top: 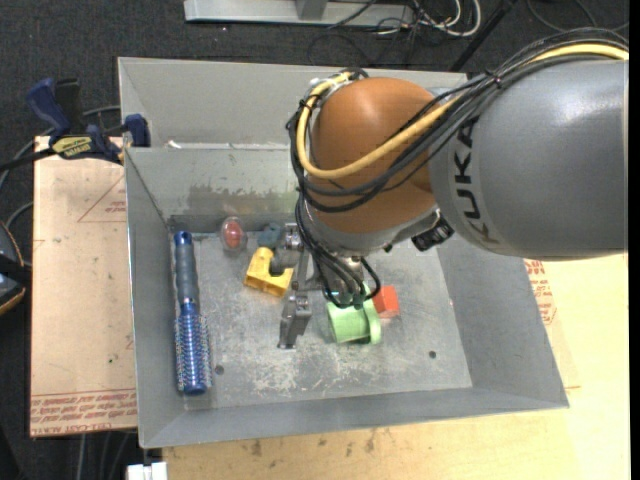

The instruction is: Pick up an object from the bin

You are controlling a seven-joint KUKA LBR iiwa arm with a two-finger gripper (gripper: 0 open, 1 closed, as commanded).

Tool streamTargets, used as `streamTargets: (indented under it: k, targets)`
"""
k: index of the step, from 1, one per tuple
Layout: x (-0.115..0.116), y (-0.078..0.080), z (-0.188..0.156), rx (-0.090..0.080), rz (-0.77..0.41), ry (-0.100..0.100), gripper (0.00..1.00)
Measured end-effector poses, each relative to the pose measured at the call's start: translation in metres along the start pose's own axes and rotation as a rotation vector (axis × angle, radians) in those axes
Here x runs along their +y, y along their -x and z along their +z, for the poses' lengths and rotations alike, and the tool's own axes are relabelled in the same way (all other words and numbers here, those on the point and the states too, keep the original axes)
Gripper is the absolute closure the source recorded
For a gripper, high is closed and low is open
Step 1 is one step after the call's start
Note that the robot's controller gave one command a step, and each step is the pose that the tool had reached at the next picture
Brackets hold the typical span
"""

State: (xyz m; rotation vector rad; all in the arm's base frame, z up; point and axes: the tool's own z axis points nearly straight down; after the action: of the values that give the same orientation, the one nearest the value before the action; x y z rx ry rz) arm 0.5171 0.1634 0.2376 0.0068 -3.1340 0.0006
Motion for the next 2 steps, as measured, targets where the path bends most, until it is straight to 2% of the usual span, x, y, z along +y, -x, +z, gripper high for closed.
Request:
streamTargets:
  k: [1,2]
  targets:
    - [-0.050,0.095,0.127,-0.007,-0.141,-0.001,0.00]
    - [-0.040,0.123,0.161,-0.007,-0.009,0.004,0.00]
